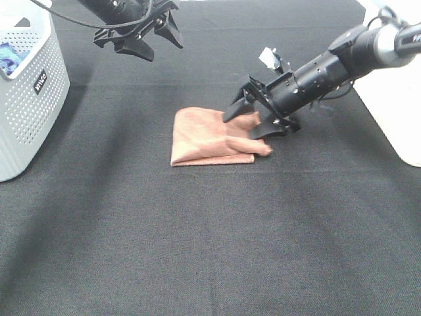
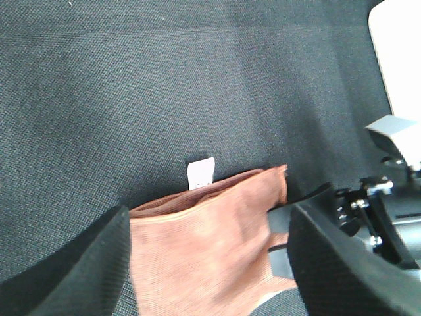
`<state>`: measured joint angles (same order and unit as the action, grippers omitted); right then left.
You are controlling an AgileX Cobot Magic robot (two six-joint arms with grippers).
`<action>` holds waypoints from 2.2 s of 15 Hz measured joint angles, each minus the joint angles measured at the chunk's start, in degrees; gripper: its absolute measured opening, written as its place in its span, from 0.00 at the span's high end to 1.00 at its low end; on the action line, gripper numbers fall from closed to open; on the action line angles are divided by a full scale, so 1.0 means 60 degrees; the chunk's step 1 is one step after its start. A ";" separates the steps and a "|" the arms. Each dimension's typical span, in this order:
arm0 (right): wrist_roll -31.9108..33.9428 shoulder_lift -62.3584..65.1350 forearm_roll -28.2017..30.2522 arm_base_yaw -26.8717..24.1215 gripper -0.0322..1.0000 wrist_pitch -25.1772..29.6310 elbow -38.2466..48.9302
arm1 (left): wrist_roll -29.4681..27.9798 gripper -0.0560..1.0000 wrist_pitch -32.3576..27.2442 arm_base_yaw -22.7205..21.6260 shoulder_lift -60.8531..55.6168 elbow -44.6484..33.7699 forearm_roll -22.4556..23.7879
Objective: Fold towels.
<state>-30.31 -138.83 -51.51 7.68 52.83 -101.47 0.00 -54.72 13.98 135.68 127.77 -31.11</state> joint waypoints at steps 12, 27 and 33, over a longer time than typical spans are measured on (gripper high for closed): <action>0.2941 0.2511 0.4259 -0.0105 0.24 0.1098 0.0000 | 0.0936 0.33 -0.1719 -0.0029 -0.0716 0.0019 0.0964; 0.4307 0.9626 0.7047 -0.0105 0.24 0.2674 0.3791 | 0.0000 0.33 -0.2483 -0.0038 -0.9072 -0.6016 0.5071; 0.4488 1.5136 0.7363 -0.0105 0.24 0.1748 0.9301 | -0.0353 0.33 -0.2464 -0.0038 -1.4200 -1.2061 0.5271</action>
<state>-3.38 -48.01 -7.33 7.05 63.31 -45.66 -2.12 -69.50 13.75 50.48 55.41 0.52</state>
